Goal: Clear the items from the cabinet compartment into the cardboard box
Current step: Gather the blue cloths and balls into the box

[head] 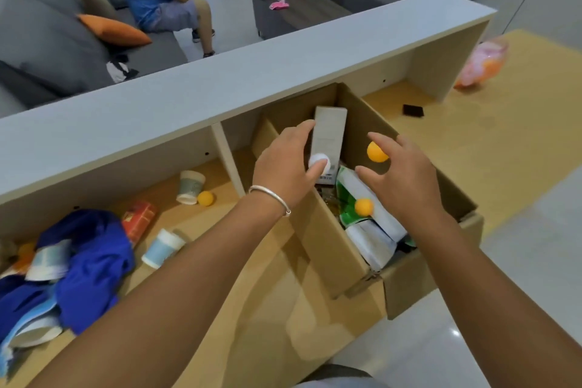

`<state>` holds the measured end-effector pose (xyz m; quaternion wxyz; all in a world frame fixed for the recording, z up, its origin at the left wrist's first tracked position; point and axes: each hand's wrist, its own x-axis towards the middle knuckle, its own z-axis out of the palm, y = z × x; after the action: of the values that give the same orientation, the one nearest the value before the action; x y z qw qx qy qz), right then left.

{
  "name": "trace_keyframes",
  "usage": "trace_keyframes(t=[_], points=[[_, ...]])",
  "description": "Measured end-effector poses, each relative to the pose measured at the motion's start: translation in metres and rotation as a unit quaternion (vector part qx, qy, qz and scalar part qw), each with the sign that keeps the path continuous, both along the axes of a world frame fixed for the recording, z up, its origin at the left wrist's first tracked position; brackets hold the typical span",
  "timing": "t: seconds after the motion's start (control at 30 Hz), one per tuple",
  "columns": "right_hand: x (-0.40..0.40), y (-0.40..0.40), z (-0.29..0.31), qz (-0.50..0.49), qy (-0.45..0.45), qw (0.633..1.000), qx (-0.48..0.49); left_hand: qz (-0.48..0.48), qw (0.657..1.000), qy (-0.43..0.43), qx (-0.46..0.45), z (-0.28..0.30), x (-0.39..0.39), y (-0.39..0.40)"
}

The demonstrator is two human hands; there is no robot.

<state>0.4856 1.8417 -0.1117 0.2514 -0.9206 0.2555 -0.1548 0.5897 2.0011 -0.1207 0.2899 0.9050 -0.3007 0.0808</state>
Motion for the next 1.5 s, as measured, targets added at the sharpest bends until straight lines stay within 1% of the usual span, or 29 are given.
trace_keyframes(t=[0.1, 0.27, 0.43, 0.63, 0.73, 0.83, 0.97, 1.07, 1.23, 1.3, 1.43, 1.5], points=[[-0.003, -0.002, -0.003, -0.01, -0.003, 1.0, 0.007, 0.008, 1.0, 0.011, 0.014, -0.009, -0.002, 0.006], [0.008, 0.023, -0.001, 0.013, -0.008, 1.0, 0.0, 0.039, 0.999, 0.029, 0.024, -0.028, 0.0, 0.058], [0.036, 0.082, -0.009, 0.1, -0.032, 0.994, 0.006, 0.102, 0.992, 0.049, 0.049, -0.057, 0.006, 0.143], [0.072, 0.165, -0.028, 0.175, 0.013, 0.984, -0.013, 0.181, 0.978, 0.079, 0.067, -0.083, 0.007, 0.242], [0.088, 0.202, -0.048, 0.218, 0.028, 0.975, -0.011, 0.21, 0.97, 0.107, 0.055, -0.098, 0.01, 0.281], [0.103, 0.231, -0.073, 0.247, 0.063, 0.967, -0.018, 0.225, 0.964, 0.131, 0.048, -0.113, 0.013, 0.307], [0.13, 0.259, -0.104, 0.267, 0.122, 0.955, -0.031, 0.237, 0.955, 0.169, 0.059, -0.133, 0.02, 0.323], [0.159, 0.267, -0.127, 0.281, 0.152, 0.947, -0.037, 0.227, 0.95, 0.2, 0.073, -0.149, 0.027, 0.323], [0.216, 0.273, -0.154, 0.292, 0.173, 0.939, -0.047, 0.211, 0.948, 0.223, 0.078, -0.169, 0.043, 0.314], [0.237, 0.275, -0.164, 0.307, 0.187, 0.931, -0.063, 0.205, 0.947, 0.23, 0.092, -0.176, 0.051, 0.31], [0.264, 0.278, -0.178, 0.334, 0.181, 0.92, -0.096, 0.191, 0.938, 0.25, 0.145, -0.185, 0.057, 0.307], [0.276, 0.281, -0.18, 0.341, 0.209, 0.91, -0.11, 0.195, 0.931, 0.271, 0.15, -0.187, 0.058, 0.306]])
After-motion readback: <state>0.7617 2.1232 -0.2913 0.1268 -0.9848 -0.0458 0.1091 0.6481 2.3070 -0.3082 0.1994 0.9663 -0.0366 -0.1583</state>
